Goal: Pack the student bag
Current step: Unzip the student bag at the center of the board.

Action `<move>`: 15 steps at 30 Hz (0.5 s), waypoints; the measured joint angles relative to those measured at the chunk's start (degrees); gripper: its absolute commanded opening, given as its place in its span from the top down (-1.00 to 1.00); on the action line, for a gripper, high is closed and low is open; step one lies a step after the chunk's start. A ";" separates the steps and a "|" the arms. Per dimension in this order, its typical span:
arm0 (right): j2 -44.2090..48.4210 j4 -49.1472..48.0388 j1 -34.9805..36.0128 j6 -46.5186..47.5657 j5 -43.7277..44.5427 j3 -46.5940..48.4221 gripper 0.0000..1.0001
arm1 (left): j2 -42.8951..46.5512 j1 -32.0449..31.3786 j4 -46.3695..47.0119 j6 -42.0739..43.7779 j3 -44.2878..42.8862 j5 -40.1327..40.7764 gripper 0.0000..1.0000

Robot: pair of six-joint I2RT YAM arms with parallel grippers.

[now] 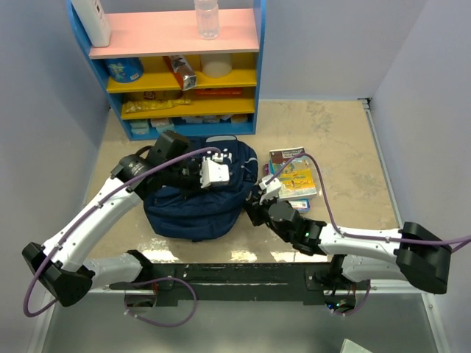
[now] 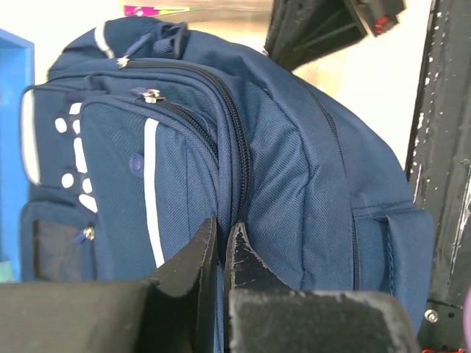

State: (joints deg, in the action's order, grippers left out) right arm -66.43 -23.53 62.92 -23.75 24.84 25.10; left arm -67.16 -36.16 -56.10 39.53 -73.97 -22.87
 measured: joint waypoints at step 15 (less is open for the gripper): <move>5.09 13.62 12.35 -2.89 3.78 2.51 1.00 | -4.55 -3.63 8.44 -7.56 5.97 -1.46 1.00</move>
State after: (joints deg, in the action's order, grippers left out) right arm -61.34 -9.91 75.26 -26.63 28.62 27.62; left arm -71.70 -39.79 -47.66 31.97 -68.01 -24.34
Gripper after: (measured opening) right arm 0.050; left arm 0.058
